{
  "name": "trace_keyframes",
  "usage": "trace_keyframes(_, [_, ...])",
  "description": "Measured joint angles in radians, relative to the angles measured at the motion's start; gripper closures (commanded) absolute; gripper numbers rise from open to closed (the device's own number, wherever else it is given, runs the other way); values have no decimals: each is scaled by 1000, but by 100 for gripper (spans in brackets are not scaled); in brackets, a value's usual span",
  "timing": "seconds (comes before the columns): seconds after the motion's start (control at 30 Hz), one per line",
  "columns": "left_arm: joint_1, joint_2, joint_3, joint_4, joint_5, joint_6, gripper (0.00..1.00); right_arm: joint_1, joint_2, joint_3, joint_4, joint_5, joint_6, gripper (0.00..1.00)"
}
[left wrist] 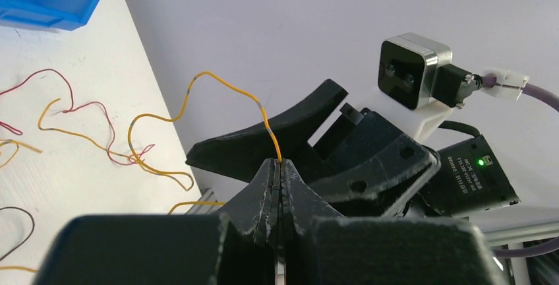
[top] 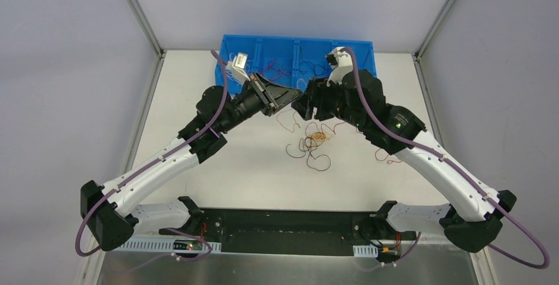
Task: Untangle the cables
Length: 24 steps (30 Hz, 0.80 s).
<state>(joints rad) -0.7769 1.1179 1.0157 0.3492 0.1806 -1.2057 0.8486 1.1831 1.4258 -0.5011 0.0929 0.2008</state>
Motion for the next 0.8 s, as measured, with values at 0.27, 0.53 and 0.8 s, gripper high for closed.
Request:
trace_keyframes(0.27, [0,0,-14,35,-30,-68,100,4,3,-5,44,41,-9,32])
trace_keyframes(0.53, [6,0,-14,45,-33,-92,100,3,26,-9,30,90,-22,45])
trace_keyframes(0.8, [6,-1,-14,58,-31,-105,100,5,58,-15,21,91,-26,100])
